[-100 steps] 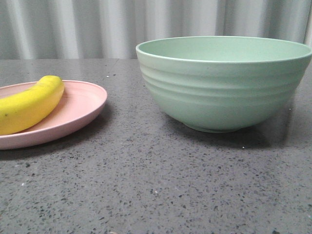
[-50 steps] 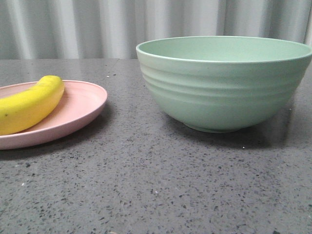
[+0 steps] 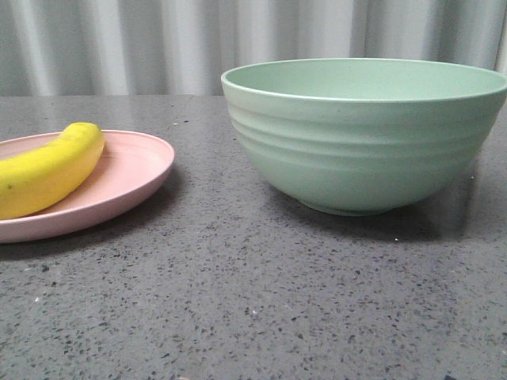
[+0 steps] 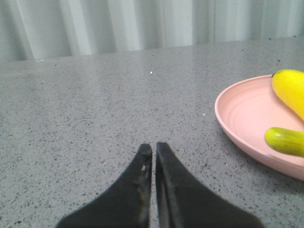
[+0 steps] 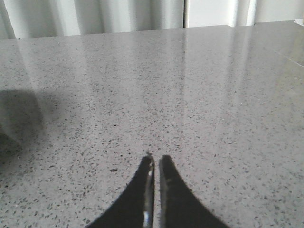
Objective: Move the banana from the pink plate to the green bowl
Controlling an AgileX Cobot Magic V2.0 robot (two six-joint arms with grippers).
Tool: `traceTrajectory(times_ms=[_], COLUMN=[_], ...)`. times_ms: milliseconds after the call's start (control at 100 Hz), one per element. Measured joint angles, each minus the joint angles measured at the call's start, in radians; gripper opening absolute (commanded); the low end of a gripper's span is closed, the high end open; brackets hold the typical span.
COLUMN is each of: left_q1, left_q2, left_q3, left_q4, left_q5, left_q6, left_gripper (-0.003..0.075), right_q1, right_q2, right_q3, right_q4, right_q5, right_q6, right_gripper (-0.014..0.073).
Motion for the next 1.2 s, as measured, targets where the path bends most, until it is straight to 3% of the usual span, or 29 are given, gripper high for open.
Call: traceTrajectory(times_ms=[1199], left_q1=[0.000], left_q2=[0.000], left_q3=[0.000], left_q4=[-0.023], left_q5=[-0.008], left_q6=[0.000], left_gripper=[-0.0020], right_q1=[0.000], right_q2=[0.000], right_q3=[0.000], right_q4=[0.000], right_q5=[-0.059], right_q6=[0.000], right_gripper=[-0.0064])
